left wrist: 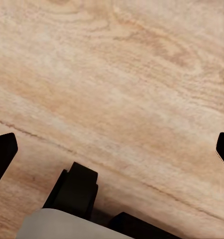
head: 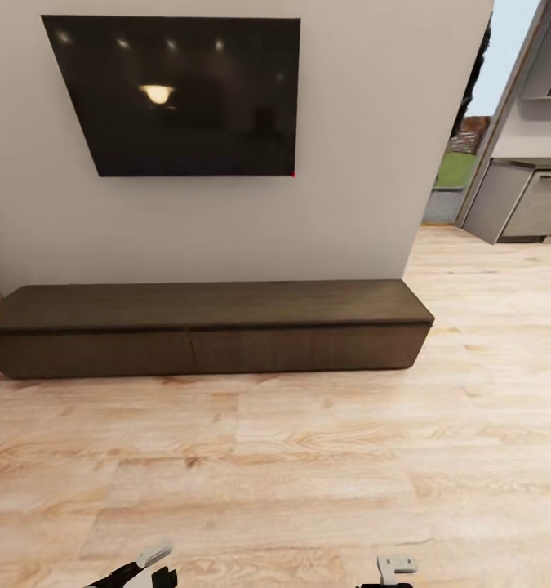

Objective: Place each of the two pumpkins and all three candles from the living room inside a cabinet in the living room (use any cabinet), then make sure every cabinet is closed, and position the cauldron so it is next to a table in the living room.

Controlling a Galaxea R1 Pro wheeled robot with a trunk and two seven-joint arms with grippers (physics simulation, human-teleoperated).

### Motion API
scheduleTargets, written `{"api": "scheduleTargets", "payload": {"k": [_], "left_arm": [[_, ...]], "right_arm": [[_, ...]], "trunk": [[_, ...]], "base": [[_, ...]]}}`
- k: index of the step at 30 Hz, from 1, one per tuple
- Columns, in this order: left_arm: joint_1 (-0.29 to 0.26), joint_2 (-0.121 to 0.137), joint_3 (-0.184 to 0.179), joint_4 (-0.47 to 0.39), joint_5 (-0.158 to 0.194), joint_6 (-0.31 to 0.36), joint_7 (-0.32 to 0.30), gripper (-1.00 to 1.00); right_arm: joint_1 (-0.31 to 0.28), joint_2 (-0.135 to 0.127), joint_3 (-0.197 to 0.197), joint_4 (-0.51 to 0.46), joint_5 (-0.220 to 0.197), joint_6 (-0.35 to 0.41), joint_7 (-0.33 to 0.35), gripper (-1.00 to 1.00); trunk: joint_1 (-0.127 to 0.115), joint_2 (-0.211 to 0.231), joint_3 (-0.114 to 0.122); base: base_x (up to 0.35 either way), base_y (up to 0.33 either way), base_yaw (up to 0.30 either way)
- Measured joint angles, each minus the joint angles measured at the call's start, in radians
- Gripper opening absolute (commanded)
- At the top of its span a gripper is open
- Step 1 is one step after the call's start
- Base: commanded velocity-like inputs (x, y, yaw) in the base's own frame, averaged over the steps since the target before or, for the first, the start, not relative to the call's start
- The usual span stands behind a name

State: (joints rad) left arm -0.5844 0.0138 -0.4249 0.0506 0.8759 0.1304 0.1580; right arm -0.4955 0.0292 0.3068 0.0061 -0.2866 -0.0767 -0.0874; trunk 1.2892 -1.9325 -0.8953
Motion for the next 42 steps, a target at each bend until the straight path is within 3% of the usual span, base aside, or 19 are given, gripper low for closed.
{"api": "scheduleTargets", "payload": {"k": [42], "left_arm": [[0.0,0.0,0.0,0.0,0.0,0.0,0.0,1.0]], "right_arm": [[0.0,0.0,0.0,0.0,0.0,0.0,0.0,1.0]], "trunk": [[0.0,0.0,0.0]], "base": [[0.138,0.0,0.0]]}}
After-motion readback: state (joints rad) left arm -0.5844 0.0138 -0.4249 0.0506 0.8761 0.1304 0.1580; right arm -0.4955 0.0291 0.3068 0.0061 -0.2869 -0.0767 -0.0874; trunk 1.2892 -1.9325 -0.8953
